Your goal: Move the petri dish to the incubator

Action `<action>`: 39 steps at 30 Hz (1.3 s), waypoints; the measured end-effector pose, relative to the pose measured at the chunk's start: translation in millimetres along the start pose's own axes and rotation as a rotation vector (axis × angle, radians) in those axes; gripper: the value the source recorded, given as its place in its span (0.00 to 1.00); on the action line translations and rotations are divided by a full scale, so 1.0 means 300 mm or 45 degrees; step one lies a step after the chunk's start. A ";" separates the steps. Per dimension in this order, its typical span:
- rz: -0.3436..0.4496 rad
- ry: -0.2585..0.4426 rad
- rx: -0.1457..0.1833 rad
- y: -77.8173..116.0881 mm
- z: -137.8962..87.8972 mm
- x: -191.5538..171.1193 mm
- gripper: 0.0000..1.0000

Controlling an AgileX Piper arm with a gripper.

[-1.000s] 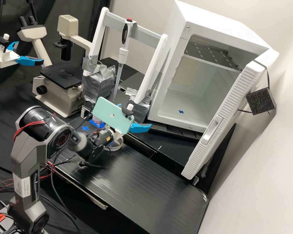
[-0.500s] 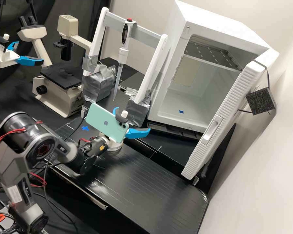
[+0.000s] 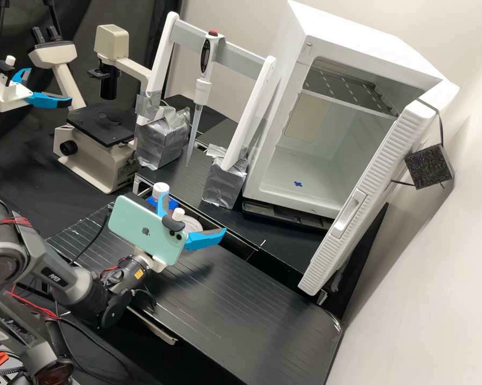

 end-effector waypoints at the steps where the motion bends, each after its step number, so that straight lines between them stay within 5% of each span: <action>1: -0.009 -0.001 -0.005 -0.002 0.002 -0.003 1.00; 31: -0.171 -0.022 -0.021 -0.056 0.031 0.013 1.00; 39: -0.204 -0.019 -0.060 -0.071 0.037 0.018 1.00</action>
